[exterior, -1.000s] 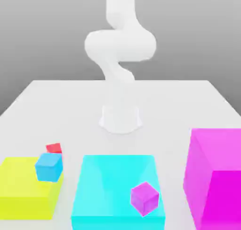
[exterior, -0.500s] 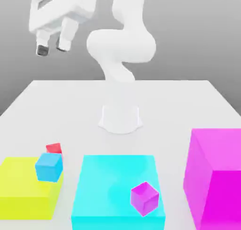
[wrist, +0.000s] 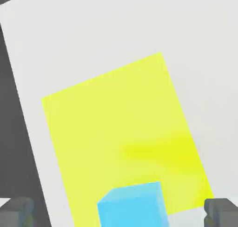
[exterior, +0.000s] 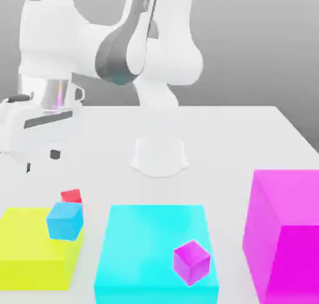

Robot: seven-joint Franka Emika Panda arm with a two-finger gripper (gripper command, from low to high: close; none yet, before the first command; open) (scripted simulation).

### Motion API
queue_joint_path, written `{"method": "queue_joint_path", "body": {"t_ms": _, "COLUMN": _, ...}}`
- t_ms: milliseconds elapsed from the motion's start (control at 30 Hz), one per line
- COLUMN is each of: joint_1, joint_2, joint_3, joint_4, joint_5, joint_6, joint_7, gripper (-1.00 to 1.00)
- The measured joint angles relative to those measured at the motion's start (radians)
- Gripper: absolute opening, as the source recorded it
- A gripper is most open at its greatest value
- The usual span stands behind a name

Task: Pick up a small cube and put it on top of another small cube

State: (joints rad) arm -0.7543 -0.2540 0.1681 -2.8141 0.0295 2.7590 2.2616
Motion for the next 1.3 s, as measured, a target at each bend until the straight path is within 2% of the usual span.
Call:
{"method": "queue_joint_path", "body": {"t_ms": 333, "joint_1": -0.173, "joint_2": 0.165, "joint_3": -0.009, "joint_4": -0.157, "joint_5": 0.019, "joint_6": 0.14, "joint_7": 0.437, "gripper": 0.0}}
{"method": "queue_joint_path", "body": {"t_ms": 533, "joint_1": -0.132, "joint_2": 0.273, "joint_3": 0.011, "joint_4": -0.133, "joint_5": 0.308, "joint_6": 0.208, "joint_7": 0.264, "gripper": 0.0}}
{"method": "queue_joint_path", "body": {"t_ms": 633, "joint_1": -0.148, "joint_2": 0.331, "joint_3": 0.047, "joint_4": -0.113, "joint_5": 0.414, "joint_6": 0.244, "joint_7": 0.182, "gripper": 0.0}}
{"method": "queue_joint_path", "body": {"t_ms": 700, "joint_1": -0.165, "joint_2": 0.369, "joint_3": 0.068, "joint_4": -0.104, "joint_5": 0.447, "joint_6": 0.273, "joint_7": 0.155, "gripper": 0.0}}
{"method": "queue_joint_path", "body": {"t_ms": 800, "joint_1": -0.161, "joint_2": 0.424, "joint_3": 0.063, "joint_4": -0.096, "joint_5": 0.446, "joint_6": 0.321, "joint_7": 0.152, "gripper": 0.0}}
{"method": "queue_joint_path", "body": {"t_ms": 967, "joint_1": -0.036, "joint_2": 0.505, "joint_3": -0.065, "joint_4": -0.092, "joint_5": 0.415, "joint_6": 0.402, "joint_7": 0.18, "gripper": 0.0}}
{"method": "queue_joint_path", "body": {"t_ms": 1000, "joint_1": -0.014, "joint_2": 0.515, "joint_3": -0.086, "joint_4": -0.092, "joint_5": 0.413, "joint_6": 0.411, "joint_7": 0.183, "gripper": -1.0}}
{"method": "queue_joint_path", "body": {"t_ms": 1200, "joint_1": -0.002, "joint_2": 0.519, "joint_3": -0.097, "joint_4": -0.092, "joint_5": 0.412, "joint_6": 0.418, "joint_7": 0.184, "gripper": -1.0}}
{"method": "queue_joint_path", "body": {"t_ms": 1300, "joint_1": -0.059, "joint_2": 0.491, "joint_3": -0.037, "joint_4": -0.09, "joint_5": 0.443, "joint_6": 0.387, "joint_7": 0.157, "gripper": -1.0}}
